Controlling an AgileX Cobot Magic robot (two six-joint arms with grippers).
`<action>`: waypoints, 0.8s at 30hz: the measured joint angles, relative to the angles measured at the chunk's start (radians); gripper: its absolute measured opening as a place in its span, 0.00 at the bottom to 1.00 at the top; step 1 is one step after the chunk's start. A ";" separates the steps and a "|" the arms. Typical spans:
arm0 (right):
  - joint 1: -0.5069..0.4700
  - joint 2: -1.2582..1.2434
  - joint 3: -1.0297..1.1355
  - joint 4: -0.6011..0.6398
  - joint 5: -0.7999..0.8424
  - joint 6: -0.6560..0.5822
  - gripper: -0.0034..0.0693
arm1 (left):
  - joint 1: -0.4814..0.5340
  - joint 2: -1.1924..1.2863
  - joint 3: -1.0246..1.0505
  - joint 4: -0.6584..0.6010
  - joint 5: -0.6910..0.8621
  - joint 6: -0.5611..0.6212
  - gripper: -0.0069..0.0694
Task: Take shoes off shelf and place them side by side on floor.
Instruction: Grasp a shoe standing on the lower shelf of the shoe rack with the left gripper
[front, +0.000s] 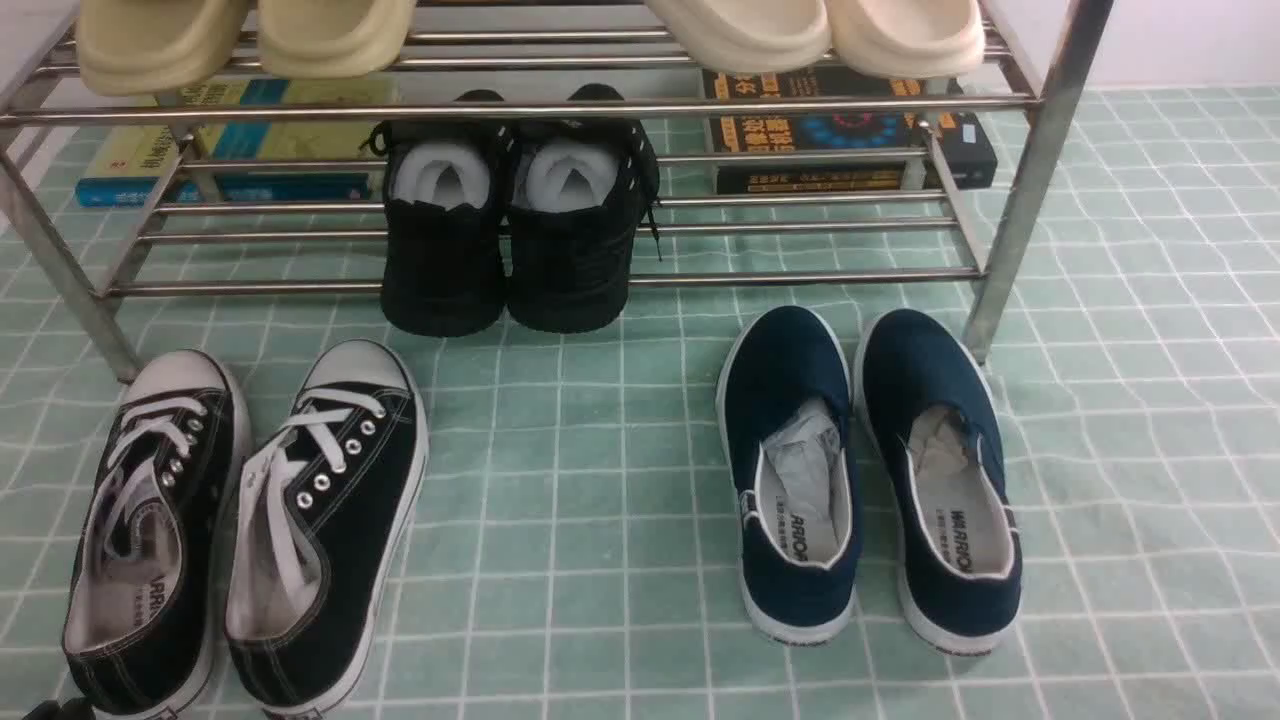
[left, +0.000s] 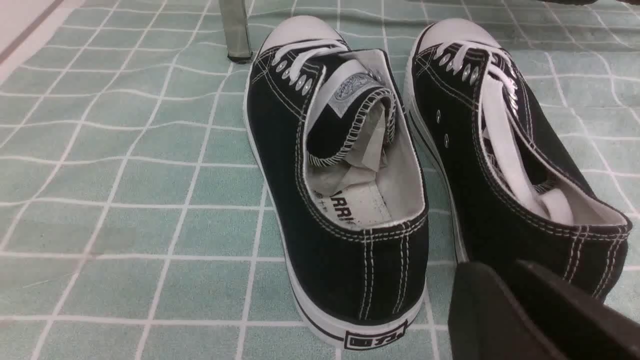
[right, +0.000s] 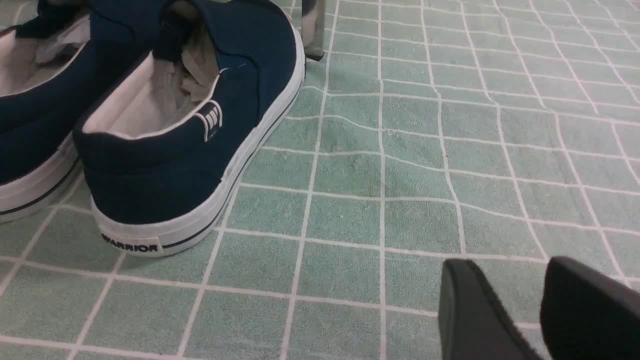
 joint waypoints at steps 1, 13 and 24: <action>0.000 0.000 0.000 0.000 0.000 0.000 0.38 | 0.000 0.000 0.000 0.000 0.000 0.000 0.24; 0.000 0.000 0.000 0.000 0.000 0.000 0.38 | 0.000 0.000 0.000 0.001 0.000 0.000 0.25; 0.000 0.000 0.000 0.000 0.000 0.000 0.38 | 0.000 0.000 0.000 -0.023 -0.002 -0.014 0.26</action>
